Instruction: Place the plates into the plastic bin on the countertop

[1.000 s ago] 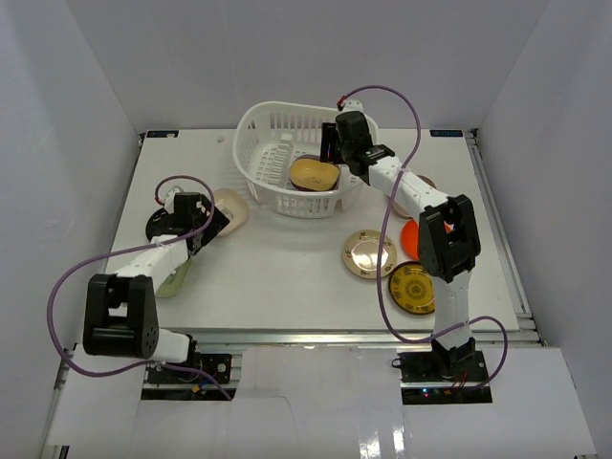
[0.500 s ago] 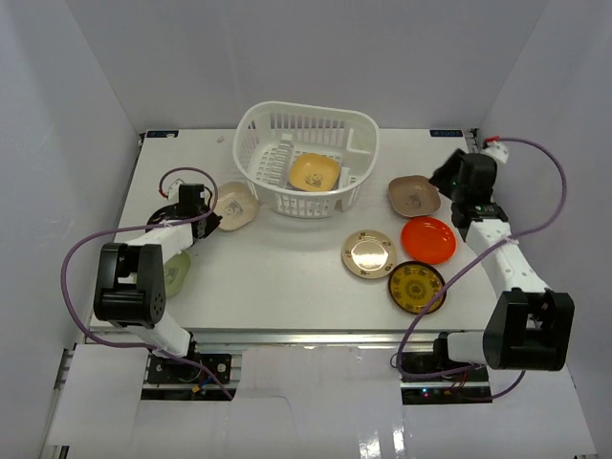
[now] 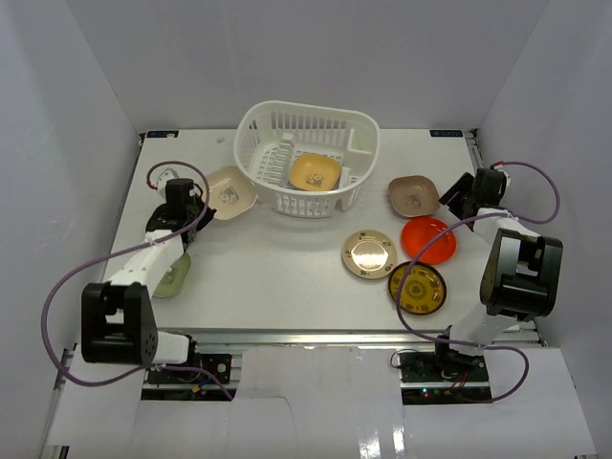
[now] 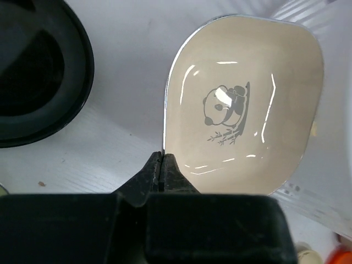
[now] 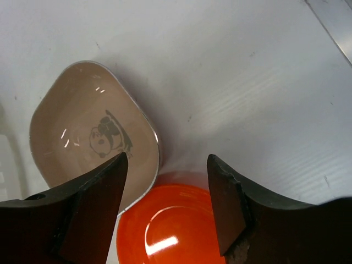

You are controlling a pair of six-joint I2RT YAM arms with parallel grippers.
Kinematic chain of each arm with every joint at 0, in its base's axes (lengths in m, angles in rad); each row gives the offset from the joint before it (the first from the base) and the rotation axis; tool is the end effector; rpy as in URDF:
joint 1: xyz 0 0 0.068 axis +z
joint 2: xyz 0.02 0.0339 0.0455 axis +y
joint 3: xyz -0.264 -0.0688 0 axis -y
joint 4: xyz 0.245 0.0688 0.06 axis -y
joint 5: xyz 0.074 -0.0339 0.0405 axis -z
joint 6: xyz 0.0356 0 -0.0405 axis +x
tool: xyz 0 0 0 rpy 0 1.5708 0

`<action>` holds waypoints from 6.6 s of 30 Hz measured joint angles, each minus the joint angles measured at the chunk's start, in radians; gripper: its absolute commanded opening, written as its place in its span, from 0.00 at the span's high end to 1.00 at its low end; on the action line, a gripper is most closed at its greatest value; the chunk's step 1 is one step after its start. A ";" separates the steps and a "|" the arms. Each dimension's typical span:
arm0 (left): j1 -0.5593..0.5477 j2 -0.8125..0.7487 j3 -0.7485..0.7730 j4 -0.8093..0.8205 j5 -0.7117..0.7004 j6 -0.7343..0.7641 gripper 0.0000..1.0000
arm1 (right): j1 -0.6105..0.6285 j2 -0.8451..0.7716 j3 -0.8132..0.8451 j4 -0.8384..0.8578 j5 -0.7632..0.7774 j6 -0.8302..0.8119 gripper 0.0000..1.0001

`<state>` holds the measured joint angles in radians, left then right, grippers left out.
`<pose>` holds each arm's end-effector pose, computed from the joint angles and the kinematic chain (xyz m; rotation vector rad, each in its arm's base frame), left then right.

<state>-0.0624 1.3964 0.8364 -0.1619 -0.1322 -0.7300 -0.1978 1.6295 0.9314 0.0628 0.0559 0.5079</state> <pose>0.2954 -0.0138 0.2220 -0.8178 2.1484 -0.2604 0.3427 -0.0707 0.2005 0.7919 2.0602 0.1112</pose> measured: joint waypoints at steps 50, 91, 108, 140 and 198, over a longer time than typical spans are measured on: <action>-0.297 0.630 1.122 -0.427 0.201 0.336 0.14 | 0.577 0.059 0.666 -0.107 0.003 -0.149 0.92; 0.406 -0.338 -0.008 -0.182 -0.011 0.069 0.21 | 1.277 0.332 0.609 -0.015 -0.075 -0.081 0.23; 0.343 -0.554 0.217 -0.213 0.279 0.140 0.05 | 1.358 0.925 1.192 -0.097 -0.012 0.232 0.30; 0.320 -0.443 0.161 -0.222 0.119 0.141 0.08 | 0.980 -0.181 0.205 0.177 0.174 0.028 0.92; 0.467 0.039 -0.119 0.051 0.172 -0.095 1.00 | 0.256 -0.671 -0.436 -0.031 -0.142 0.047 0.21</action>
<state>0.4042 1.4357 0.7177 -0.1104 0.0402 -0.8253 0.0582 0.9588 0.4953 0.0319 -0.0864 0.5549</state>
